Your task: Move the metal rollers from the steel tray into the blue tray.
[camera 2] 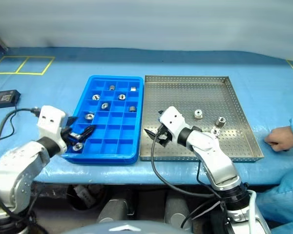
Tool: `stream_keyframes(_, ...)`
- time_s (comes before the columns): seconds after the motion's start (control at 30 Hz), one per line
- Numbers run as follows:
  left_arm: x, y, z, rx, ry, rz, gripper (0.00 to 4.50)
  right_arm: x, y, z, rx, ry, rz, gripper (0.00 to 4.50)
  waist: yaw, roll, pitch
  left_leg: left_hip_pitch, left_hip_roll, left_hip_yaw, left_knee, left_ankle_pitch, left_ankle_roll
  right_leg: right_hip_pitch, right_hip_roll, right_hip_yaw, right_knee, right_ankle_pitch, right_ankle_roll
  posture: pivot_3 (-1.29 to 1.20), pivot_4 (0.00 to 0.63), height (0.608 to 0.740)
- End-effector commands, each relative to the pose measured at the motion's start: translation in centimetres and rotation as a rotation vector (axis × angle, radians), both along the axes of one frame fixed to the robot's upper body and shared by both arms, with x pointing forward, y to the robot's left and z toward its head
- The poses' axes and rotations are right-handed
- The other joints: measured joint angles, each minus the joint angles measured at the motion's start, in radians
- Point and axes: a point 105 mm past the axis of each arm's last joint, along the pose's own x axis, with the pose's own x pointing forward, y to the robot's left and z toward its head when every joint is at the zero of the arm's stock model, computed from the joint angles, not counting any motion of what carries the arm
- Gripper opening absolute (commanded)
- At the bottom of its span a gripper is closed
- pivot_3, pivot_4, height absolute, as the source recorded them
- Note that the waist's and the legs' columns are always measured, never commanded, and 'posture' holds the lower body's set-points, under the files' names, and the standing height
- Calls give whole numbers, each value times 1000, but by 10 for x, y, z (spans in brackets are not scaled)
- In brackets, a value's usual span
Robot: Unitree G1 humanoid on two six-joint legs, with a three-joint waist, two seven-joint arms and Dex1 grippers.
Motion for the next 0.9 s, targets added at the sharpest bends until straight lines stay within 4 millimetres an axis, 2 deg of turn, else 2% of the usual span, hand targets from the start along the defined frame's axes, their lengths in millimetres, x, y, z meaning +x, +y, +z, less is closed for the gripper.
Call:
stream_keyframes(0.03, 18, -36, 15, 24, -110, -168, 3953, -4, -12, -6, -89, -3, -18, 4500, 6, 0, 0, 1, 0, 0, 0, 0, 0, 1, 0, 0, 0, 0, 0, -161, 150, 740)
stream_keyframes(0.23, 68, -79, -3, 113, -81, -301, 3953, -6, -24, -4, -138, -31, -76, 4500, -15, 0, 0, -1, 1, 4, 0, 0, 1, 2, 1, 2, 1, 0, 0, -246, 150, 740)
stream_keyframes(0.47, 108, -111, -27, 121, 13, -380, 3953, -19, -24, -3, -141, -41, -113, 4500, -55, 0, 0, -5, 1, 5, 1, 2, 7, -1, 1, 2, 0, 1, 2, -359, 150, 740)
stream_keyframes(0.63, 124, -117, -41, 146, 65, -364, 3953, -23, -31, -5, -149, -36, -155, 4500, -108, 0, 0, -6, 0, 5, 1, 1, 7, -1, 0, 2, -1, 5, 8, -393, 150, 740)
stream_keyframes(0.9, 128, -122, -53, 144, 107, -377, 3953, -25, -31, -8, -147, -31, -175, 4500, -201, 0, 0, -7, 0, 4, 2, 0, 7, -1, 0, 1, -1, 5, 10, -412, 150, 740)
